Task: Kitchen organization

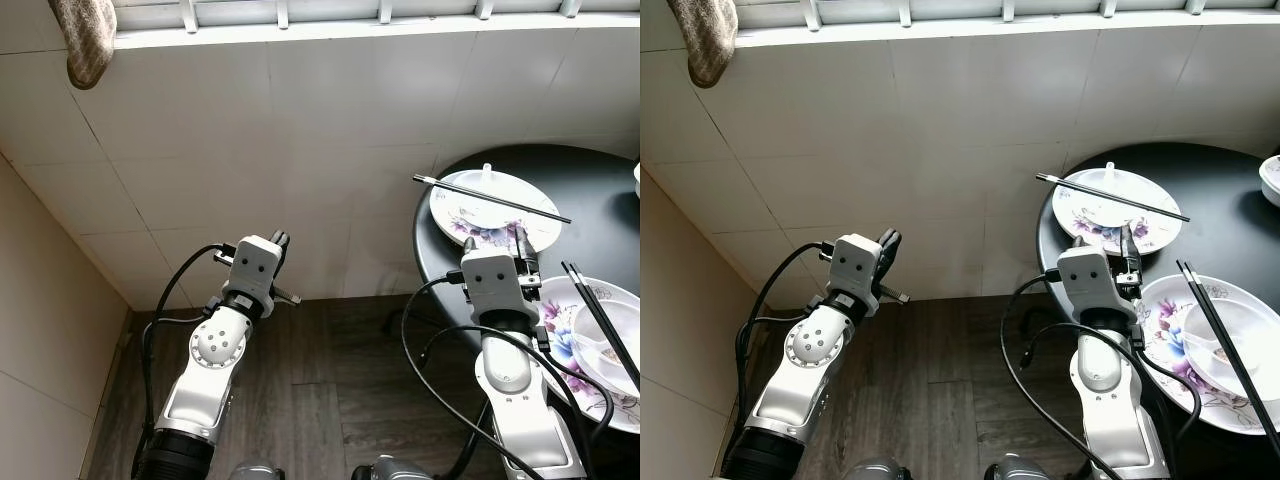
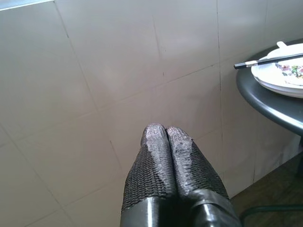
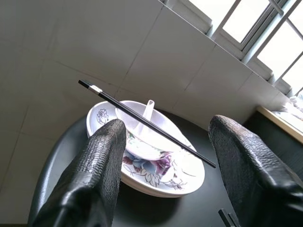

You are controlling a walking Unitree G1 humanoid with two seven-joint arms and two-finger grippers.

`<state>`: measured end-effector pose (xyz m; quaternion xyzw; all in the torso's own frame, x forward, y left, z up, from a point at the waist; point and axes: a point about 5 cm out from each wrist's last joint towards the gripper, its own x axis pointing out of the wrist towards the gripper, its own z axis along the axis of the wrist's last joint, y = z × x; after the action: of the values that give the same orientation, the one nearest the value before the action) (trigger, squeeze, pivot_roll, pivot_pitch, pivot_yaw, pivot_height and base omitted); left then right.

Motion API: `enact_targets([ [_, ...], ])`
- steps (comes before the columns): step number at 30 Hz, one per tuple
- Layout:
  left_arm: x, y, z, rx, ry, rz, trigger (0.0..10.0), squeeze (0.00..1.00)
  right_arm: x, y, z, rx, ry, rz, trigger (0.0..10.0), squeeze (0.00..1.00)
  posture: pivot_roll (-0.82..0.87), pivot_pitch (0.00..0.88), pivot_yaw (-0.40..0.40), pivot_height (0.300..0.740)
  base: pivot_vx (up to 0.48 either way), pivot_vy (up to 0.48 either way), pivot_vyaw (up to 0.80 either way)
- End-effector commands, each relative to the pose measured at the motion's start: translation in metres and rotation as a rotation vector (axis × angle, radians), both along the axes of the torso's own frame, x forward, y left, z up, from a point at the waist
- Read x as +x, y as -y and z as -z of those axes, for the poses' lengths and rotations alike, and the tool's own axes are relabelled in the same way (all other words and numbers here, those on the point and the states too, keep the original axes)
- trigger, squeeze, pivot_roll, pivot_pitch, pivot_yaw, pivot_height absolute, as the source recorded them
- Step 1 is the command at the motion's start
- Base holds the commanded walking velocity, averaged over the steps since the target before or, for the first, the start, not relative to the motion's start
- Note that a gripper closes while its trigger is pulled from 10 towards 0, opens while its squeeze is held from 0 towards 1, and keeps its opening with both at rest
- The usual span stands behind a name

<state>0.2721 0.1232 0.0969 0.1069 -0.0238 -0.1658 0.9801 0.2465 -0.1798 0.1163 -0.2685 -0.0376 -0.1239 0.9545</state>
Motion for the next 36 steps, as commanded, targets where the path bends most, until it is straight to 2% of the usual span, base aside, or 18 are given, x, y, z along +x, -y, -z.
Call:
enact_targets([
  [1, 0.001, -0.004, 0.000, 0.001, 0.002, -0.017, 10.0, 0.00, 0.001, -0.002, -0.001, 0.006, 0.004, -0.010, 10.0, 0.00, 0.07, 0.000, 0.002, 0.740, 0.000, 0.000, 0.00],
  [6, 0.003, -0.006, 0.001, 0.021, -0.001, -0.028, 10.0, 0.00, 0.002, -0.002, -0.002, 0.005, 0.007, -0.013, 10.0, 0.00, 0.07, 0.000, 0.003, 0.740, 0.000, 0.000, 0.00],
  [8, 0.003, -0.006, 0.001, 0.022, -0.002, -0.028, 10.0, 0.00, 0.001, 0.003, -0.005, 0.003, 0.007, 0.016, 10.0, 0.00, 0.07, 0.000, 0.002, 0.740, 0.000, 0.000, 0.00],
  [12, 0.002, -0.007, 0.002, 0.030, -0.003, -0.028, 10.0, 0.00, -0.005, 0.034, -0.012, 0.019, -0.017, 0.231, 10.0, 0.00, 0.07, 0.000, -0.001, 0.740, 0.000, 0.000, 0.00],
  [14, 0.002, -0.008, 0.003, 0.032, -0.006, -0.032, 10.0, 0.00, -0.012, 0.059, -0.009, 0.065, -0.048, 0.385, 10.0, 0.00, 0.07, 0.000, 0.000, 0.740, 0.000, 0.000, 0.00],
  [17, 0.002, -0.008, 0.005, 0.035, -0.012, -0.034, 10.0, 0.00, -0.015, 0.071, -0.003, 0.093, -0.067, 0.399, 10.0, 0.00, 0.06, 0.000, 0.002, 0.740, 0.000, 0.000, 0.00],
  [21, 0.003, -0.005, 0.004, 0.038, -0.010, -0.022, 10.0, 0.00, -0.011, 0.063, -0.002, 0.140, -0.064, 0.328, 10.0, 0.00, 0.06, 0.000, 0.004, 0.740, 0.000, 0.000, -0.40],
  [25, 0.005, -0.005, 0.004, 0.036, -0.008, -0.026, 10.0, 0.00, -0.006, 0.051, -0.008, 0.092, -0.043, 0.257, 10.0, 0.00, 0.06, 0.000, 0.002, 0.740, 0.000, 0.000, -0.80],
  [28, 0.004, -0.005, 0.005, 0.035, -0.009, -0.029, 10.0, 0.00, 0.004, 0.026, -0.020, 0.033, -0.004, 0.102, 10.0, 0.00, 0.06, 0.000, -0.001, 0.740, 0.000, 0.000, -0.80],
  [29, 0.004, -0.005, 0.005, 0.035, -0.010, -0.030, 10.0, 0.00, 0.005, 0.023, -0.023, 0.024, 0.004, 0.080, 10.0, 0.00, 0.06, 0.000, -0.001, 0.740, 0.000, 0.000, -0.80],
  [36, 0.002, -0.007, 0.008, 0.036, -0.016, -0.040, 10.0, 0.00, 0.008, 0.016, -0.025, 0.023, 0.012, 0.002, 10.0, 0.00, 0.07, 0.000, -0.010, 0.740, 0.000, 0.000, -0.80],
])
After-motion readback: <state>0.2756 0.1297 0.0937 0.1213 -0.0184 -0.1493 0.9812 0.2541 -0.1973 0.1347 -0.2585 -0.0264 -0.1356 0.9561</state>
